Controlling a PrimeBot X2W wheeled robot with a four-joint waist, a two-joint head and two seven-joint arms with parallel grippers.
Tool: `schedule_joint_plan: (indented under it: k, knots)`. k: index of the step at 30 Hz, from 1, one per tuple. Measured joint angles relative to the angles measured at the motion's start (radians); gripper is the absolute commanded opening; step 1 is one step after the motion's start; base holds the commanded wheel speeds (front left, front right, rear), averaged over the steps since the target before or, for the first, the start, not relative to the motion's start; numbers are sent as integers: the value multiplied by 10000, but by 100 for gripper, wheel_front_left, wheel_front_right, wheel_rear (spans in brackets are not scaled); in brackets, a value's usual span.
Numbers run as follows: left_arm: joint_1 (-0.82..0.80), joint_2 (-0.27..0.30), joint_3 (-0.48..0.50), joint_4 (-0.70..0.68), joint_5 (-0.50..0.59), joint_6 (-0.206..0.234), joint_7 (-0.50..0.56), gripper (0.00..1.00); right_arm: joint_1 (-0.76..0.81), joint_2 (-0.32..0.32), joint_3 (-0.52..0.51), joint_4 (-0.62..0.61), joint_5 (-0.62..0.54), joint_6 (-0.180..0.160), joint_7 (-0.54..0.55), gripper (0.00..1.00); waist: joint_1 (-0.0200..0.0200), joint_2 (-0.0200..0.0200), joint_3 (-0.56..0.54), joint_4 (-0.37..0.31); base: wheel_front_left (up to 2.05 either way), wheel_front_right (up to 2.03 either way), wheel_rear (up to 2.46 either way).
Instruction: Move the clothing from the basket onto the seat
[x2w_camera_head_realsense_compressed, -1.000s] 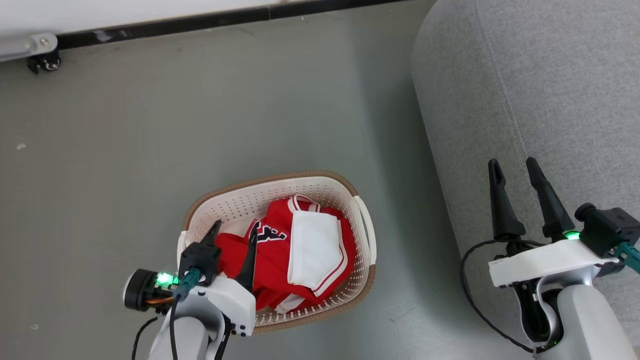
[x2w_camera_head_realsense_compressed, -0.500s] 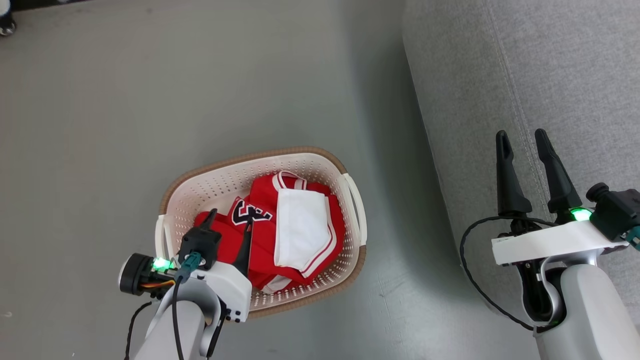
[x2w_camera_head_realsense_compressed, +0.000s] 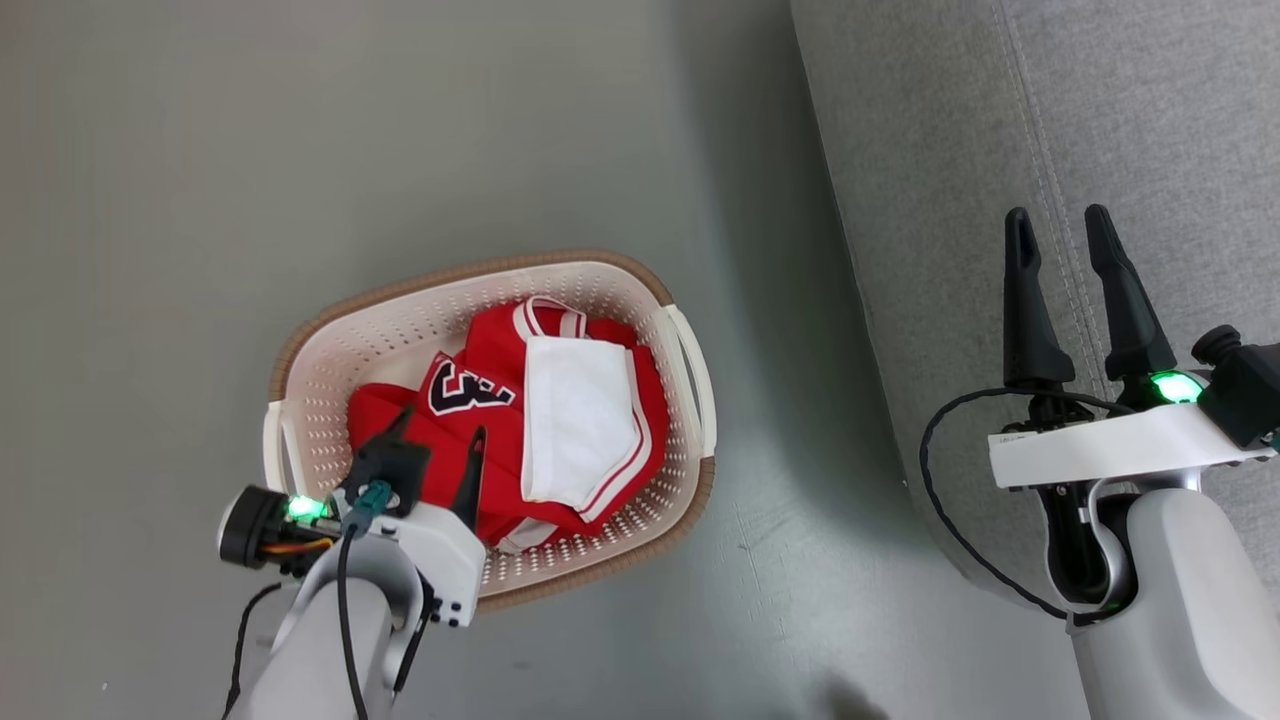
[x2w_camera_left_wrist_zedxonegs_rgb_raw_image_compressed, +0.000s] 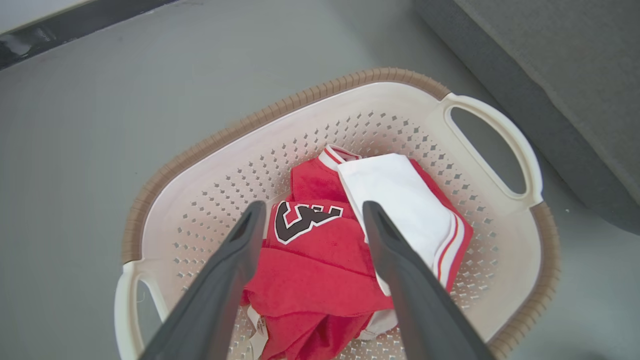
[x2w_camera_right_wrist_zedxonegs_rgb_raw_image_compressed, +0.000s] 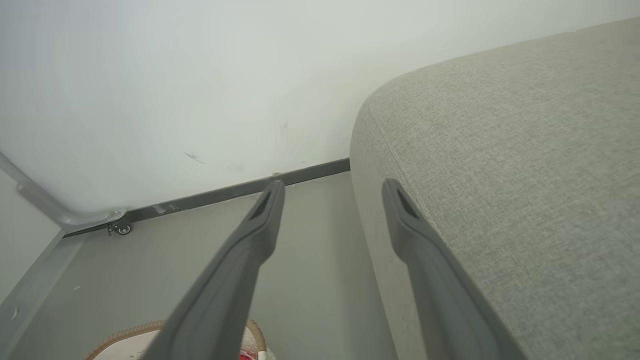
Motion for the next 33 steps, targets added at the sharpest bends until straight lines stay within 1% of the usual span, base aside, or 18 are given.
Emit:
schedule_joint_plan:
  k: [13, 18, 24, 27, 33]
  knots:
    - [-627, -27, -259, 541, 265, -17, 0, 100, -662, -2, -29, -21, 54, 0, -196, 100, 0, 0, 714, -294, 0, 0, 0]
    - [-854, -23, -374, 825, 336, -127, 0, 100, -989, -2, 54, -2, 102, -2, -234, 100, 0, 0, 981, -399, 0, 0, 0]
    - [-1017, -23, -504, 1273, 391, -368, 2, 100, -1325, 0, 301, -10, 148, 0, -309, 100, 0, 0, 1275, -502, 0, 0, 0]
    - [-1207, -33, -539, 1365, 403, -368, 2, 100, -1445, -8, 305, -6, 198, 0, -314, 100, 0, 0, 1416, -553, 0, 0, 0]
    - [-1320, -33, -558, 1647, 403, -533, 2, 100, -1532, -6, 330, 44, 199, 0, -326, 100, 0, 0, 1687, -667, 0, 0, 0]
